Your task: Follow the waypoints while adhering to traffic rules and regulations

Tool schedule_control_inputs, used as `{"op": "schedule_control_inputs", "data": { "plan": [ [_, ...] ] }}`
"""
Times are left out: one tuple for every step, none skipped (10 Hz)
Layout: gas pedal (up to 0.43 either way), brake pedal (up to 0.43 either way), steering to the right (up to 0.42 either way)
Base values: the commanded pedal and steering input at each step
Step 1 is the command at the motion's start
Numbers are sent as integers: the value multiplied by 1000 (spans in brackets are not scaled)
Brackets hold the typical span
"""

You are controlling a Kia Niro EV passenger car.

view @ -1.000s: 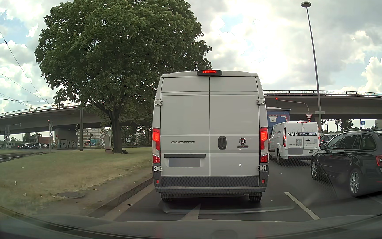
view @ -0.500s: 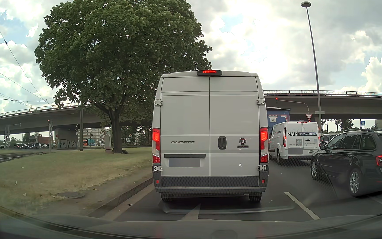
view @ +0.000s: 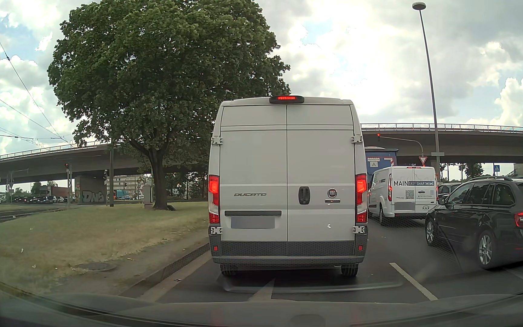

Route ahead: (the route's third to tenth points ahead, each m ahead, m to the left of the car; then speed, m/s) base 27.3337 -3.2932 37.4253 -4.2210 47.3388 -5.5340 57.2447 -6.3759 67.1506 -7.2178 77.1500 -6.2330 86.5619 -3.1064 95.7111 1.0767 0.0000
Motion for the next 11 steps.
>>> {"op": "schedule_control_inputs", "data": {
  "plan": [
    [0, 488, 3],
    [0, 482, 3],
    [0, 488, 2],
    [0, 488, 2],
    [0, 482, 2],
    [0, 482, 2],
    [0, 482, 3],
    [0, 482, 2],
    [0, 482, 3],
    [0, 488, 3],
    [0, 482, 3]
  ]
}}
